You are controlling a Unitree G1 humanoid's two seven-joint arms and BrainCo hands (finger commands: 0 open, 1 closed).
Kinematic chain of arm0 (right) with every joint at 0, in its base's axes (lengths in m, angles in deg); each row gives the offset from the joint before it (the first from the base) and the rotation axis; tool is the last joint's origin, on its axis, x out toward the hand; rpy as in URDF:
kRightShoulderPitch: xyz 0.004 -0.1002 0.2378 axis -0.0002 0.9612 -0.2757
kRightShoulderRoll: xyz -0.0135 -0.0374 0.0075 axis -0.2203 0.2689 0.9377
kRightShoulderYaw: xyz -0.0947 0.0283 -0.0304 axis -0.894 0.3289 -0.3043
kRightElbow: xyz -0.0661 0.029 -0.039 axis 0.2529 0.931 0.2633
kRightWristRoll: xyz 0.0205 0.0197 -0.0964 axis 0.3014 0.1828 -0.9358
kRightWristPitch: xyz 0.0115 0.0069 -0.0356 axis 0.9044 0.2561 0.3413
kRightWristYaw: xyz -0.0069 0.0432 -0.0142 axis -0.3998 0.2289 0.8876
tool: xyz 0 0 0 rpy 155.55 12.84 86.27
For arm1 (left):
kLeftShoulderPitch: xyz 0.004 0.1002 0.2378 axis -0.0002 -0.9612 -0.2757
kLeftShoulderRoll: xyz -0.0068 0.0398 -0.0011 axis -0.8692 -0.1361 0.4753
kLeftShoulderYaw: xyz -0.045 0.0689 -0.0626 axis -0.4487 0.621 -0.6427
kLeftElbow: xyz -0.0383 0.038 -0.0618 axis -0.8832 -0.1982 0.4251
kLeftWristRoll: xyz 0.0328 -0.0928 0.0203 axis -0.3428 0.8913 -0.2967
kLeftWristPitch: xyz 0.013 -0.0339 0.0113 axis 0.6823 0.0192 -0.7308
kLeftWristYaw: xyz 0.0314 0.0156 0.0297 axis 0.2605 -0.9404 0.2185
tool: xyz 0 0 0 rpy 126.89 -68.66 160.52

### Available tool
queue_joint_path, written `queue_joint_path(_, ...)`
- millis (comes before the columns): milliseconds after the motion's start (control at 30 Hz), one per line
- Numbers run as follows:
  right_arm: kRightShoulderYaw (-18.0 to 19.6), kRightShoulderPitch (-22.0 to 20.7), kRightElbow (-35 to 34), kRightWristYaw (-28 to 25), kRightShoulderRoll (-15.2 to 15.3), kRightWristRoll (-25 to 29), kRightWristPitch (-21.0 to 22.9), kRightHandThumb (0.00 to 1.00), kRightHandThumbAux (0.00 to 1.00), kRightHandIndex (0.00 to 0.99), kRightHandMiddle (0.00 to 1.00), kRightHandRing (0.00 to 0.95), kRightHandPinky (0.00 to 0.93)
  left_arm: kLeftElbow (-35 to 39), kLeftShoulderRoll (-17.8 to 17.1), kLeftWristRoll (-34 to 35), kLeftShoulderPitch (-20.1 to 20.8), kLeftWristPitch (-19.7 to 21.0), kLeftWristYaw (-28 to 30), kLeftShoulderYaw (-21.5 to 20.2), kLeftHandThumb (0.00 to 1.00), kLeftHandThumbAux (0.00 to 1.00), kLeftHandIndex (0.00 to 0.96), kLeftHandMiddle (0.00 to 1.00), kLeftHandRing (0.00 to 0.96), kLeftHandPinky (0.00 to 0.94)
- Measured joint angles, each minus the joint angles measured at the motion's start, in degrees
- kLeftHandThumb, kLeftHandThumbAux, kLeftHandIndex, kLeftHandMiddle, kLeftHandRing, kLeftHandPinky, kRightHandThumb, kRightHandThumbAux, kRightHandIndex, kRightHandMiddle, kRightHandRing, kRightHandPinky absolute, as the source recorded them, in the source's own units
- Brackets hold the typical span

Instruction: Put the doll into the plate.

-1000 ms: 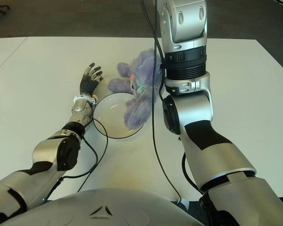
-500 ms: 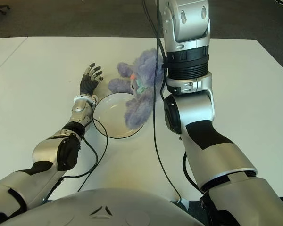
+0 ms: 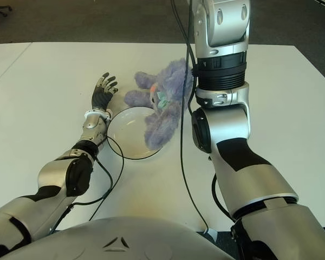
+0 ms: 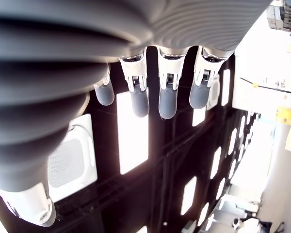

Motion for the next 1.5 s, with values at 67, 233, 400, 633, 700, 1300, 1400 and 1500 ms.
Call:
queue_joint_path(67,-1.39,0.87,0.97,-2.68,2.84,-0.75,-4.52,0.05,0.368,0.0,0.0,0.0,0.0,0.36,0.01,0.0,0.3,-0.38,0.0,0.04,0.615,0.907,0.128,0.187,0.164,0.182)
queue_joint_path(233,-5.28,3.68,4.2,-9.35,10.18,-3.21,-15.77,0.032,0.356,0.0,0.0,0.0,0.0,0.85,0.04,0.01,0.38,-0.96,0.0,0.04,0.616,0.912,0.124,0.179,0.155,0.186)
queue_joint_path(400,-9.43,6.89,8.84,-15.72,18.12,-6.9,-26.88,0.017,0.359,0.0,0.0,0.0,0.0,0.79,0.13,0.05,0.35,-0.96,0.0,0.04,0.584,0.912,0.115,0.17,0.153,0.192)
queue_joint_path(633,-14.86,10.78,16.56,-23.3,27.59,-12.55,-42.2,0.0,0.366,0.0,0.0,0.0,0.0,0.39,0.47,0.06,0.12,-0.73,0.0,0.05,0.634,0.907,0.117,0.166,0.154,0.202)
queue_joint_path(700,-16.45,11.73,19.16,-25.19,29.79,-14.27,-46.71,0.0,0.369,0.0,0.0,0.0,0.0,0.29,0.5,0.07,0.11,-0.44,0.0,0.05,0.598,0.903,0.111,0.163,0.155,0.205)
queue_joint_path(1300,-20.27,17.69,32.33,-32.94,36.11,-18.17,-64.92,0.0,0.414,0.0,0.0,0.0,0.0,-0.21,-0.19,-1.01,-0.23,0.97,0.44,1.66,0.247,0.726,0.046,0.085,0.138,0.219)
queue_joint_path(1400,-20.1,17.71,32.79,-33.02,36.12,-18.16,-64.95,0.0,0.416,0.0,0.0,0.0,0.0,-0.21,-0.44,-1.55,-0.24,1.13,0.44,2.39,0.24,0.72,0.047,0.086,0.138,0.222)
queue_joint_path(1500,-19.91,17.78,33.15,-33.03,36.14,-18.15,-64.99,0.0,0.419,0.0,0.0,0.0,0.0,-0.22,-0.55,-1.86,-0.26,1.18,0.42,2.7,0.227,0.705,0.046,0.094,0.142,0.22)
